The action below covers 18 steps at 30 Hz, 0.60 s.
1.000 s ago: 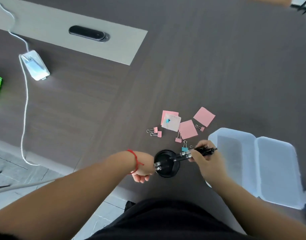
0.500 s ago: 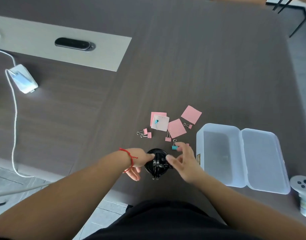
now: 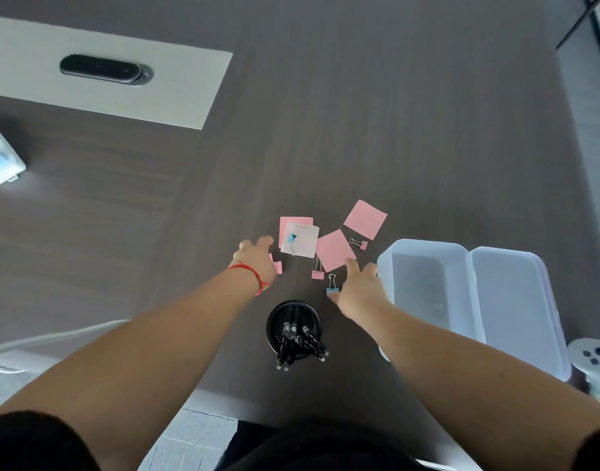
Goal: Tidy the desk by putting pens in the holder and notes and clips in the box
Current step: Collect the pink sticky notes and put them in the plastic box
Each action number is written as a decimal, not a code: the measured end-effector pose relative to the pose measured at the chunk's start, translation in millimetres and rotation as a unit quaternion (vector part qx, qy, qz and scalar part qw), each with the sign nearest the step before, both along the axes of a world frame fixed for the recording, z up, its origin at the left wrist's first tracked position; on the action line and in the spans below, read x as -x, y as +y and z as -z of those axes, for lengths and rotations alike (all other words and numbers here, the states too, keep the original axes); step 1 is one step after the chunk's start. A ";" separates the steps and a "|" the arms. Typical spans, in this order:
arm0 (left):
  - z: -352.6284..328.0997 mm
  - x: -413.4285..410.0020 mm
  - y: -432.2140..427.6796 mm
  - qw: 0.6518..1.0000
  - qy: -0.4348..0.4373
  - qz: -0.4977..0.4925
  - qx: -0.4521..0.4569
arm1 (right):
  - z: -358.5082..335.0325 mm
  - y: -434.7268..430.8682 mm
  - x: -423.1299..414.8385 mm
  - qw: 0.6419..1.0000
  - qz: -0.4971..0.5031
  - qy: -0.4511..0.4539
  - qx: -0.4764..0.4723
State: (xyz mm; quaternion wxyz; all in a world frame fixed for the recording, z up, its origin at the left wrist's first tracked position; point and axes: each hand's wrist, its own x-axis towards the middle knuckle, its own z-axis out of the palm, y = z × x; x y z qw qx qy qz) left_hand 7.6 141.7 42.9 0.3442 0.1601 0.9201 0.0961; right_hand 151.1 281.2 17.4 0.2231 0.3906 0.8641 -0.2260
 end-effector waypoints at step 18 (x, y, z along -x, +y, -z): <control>37.0 24.8 44.1 0.974 0.063 0.217 0.017 | 19.3 50.3 77.7 1.000 0.021 -0.004 -0.014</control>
